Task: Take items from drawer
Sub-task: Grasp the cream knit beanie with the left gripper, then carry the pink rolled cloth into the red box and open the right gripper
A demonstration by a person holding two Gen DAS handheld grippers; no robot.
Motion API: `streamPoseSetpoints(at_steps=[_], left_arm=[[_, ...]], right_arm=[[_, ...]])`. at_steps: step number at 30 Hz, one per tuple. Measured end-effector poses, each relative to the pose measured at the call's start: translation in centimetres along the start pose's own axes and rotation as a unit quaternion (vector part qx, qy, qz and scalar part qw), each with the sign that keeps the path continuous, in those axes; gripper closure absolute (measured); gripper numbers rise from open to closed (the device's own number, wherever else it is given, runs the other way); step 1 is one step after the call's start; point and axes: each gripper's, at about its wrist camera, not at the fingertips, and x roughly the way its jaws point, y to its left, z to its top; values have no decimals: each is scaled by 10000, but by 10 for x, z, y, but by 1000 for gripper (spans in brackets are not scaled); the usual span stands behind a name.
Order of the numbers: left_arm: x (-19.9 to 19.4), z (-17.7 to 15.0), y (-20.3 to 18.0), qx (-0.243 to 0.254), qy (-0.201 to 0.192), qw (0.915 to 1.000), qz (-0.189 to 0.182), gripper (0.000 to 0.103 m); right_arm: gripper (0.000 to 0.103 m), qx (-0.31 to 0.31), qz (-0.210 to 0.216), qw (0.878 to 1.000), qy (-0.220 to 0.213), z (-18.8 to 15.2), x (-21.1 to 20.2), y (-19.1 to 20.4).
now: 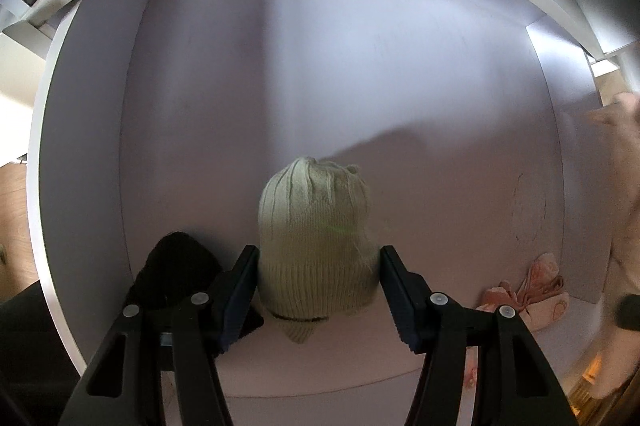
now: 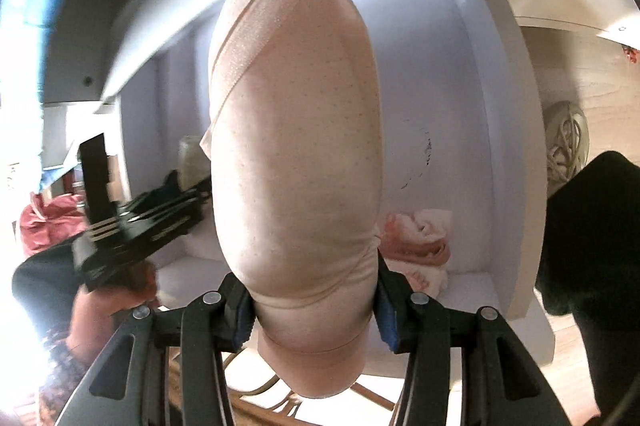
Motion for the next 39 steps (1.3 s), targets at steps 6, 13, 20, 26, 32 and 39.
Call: streamPoseSetpoints(at_steps=[6, 13, 20, 26, 32, 39], left_arm=[[-1, -6, 3, 48, 31, 10000, -2, 42], [1, -4, 3, 63, 123, 9999, -39, 42], [16, -2, 10, 12, 189, 9998, -109, 42], [20, 1, 13, -4, 204, 9997, -126, 42], [19, 2, 15, 9, 198, 9997, -111, 42], [19, 5, 16, 23, 225, 9997, -92, 42]], right_arm=[[55, -174, 128, 9996, -167, -10, -45, 5], [55, -389, 159, 9983, -395, -20, -92, 28], [55, -777, 19, 9950, -628, -34, -148, 52], [55, -930, -95, 9943, -511, -46, -167, 66], [55, -1226, 48, 9916, -399, -62, -179, 91], [55, -1945, -80, 9774, -824, -37, -204, 149]])
